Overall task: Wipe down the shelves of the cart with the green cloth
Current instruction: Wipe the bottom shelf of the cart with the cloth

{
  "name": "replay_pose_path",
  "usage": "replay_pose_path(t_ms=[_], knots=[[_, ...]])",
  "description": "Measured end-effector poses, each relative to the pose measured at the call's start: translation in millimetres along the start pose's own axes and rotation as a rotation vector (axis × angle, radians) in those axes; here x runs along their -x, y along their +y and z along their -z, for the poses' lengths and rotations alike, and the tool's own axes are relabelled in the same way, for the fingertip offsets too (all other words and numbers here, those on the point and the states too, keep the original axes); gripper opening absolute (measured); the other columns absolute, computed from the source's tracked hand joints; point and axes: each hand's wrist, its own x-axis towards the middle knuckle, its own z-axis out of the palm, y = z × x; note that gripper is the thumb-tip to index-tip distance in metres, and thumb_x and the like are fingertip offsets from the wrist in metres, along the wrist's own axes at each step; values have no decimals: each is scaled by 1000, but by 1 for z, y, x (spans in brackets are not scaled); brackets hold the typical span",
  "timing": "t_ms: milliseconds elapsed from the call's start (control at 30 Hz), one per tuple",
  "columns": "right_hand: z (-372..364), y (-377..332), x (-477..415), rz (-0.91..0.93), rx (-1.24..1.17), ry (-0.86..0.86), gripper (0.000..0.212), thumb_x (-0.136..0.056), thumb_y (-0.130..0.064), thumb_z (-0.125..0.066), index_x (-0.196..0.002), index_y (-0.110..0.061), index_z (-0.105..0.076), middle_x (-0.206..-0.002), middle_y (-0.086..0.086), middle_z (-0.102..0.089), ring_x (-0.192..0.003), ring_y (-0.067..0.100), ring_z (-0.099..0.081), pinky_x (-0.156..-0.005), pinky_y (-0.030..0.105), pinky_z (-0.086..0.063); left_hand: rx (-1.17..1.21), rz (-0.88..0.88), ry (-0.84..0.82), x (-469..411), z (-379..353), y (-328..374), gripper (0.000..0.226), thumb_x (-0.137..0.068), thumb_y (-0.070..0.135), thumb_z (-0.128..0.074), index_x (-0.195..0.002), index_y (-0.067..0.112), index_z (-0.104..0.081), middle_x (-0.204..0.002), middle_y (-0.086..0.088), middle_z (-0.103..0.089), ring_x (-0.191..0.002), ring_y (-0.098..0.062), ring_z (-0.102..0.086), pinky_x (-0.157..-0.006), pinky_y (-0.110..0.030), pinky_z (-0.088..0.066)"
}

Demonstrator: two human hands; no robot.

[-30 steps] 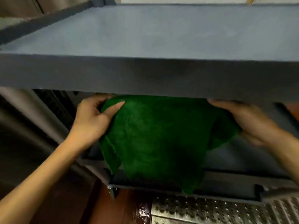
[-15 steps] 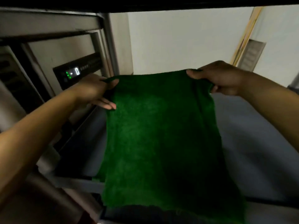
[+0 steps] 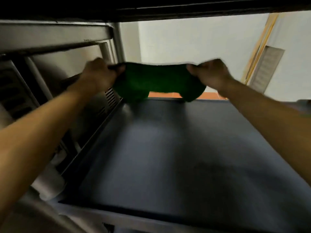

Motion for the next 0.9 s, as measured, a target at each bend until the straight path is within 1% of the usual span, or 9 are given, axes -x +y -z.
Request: replay_pose_path(t_ms=[67,133,200,267,367,467,700,767,900], knots=[[-23,22,16,33,198,-136,47,-91,-47,-61,-86,-2,-72,-99,13,-69,-95,24,-65,-78,30,-45,-206,-85,-42,12,-25,-21,50,-94,57,-54,-113,14,-72,-109,-19,-70,-102,-36,-66,-85,-33,-50],[-45,41,33,88,337,-314,45,-95,-46,-56,-96,-3,-72,-122,13,-64,-114,28,-60,-92,29,-44,-244,-86,-230,27,-51,-33,41,-96,50,-55,-109,16,-74,-111,-15,-71,-101,-33,-64,-85,-34,-48],[-66,57,49,123,369,-460,43,-97,-44,-53,-103,-4,-67,-116,15,-65,-110,32,-61,-92,35,-47,-284,-70,-451,40,-73,-42,33,-99,39,-55,-115,16,-72,-119,-12,-69,-105,-27,-63,-90,-33,-48],[-81,68,60,134,395,-567,49,-98,-48,-47,-129,-11,-54,-118,14,-63,-114,33,-59,-93,35,-46,-331,-90,-551,52,-92,-52,37,-101,32,-51,-135,20,-59,-136,-11,-60,-123,-28,-56,-105,-36,-42],[-92,77,67,145,481,-596,56,-101,-49,-39,-147,-17,-37,-136,14,-53,-125,34,-50,-99,40,-41,-355,-119,-481,67,-106,-63,42,-104,37,-42,-142,23,-50,-143,-12,-54,-130,-32,-51,-109,-41,-39],[-87,79,69,115,447,-538,46,-104,-39,-39,-142,-15,-44,-136,17,-56,-121,36,-53,-96,39,-42,-334,-109,-463,79,-107,-63,40,-105,39,-39,-131,16,-56,-134,-15,-60,-123,-35,-55,-104,-40,-41],[-40,91,106,71,362,-572,44,-104,-32,-42,-145,-16,-45,-148,13,-47,-136,31,-42,-112,39,-33,-230,-158,-458,114,-102,-42,29,-105,36,-42,-101,14,-60,-113,-15,-65,-113,-37,-58,-94,-37,-42],[-24,94,120,72,357,-565,42,-104,-31,-43,-143,-16,-47,-147,12,-48,-136,30,-42,-113,39,-33,-245,-182,-461,129,-104,-31,34,-105,37,-41,-108,11,-61,-117,-16,-66,-115,-37,-58,-94,-39,-42],[6,102,148,66,354,-545,42,-104,-31,-45,-142,-16,-49,-145,11,-50,-136,28,-44,-112,36,-32,-259,-204,-478,154,-111,-12,44,-105,42,-40,-139,18,-54,-145,-10,-54,-135,-34,-47,-109,-39,-36]])
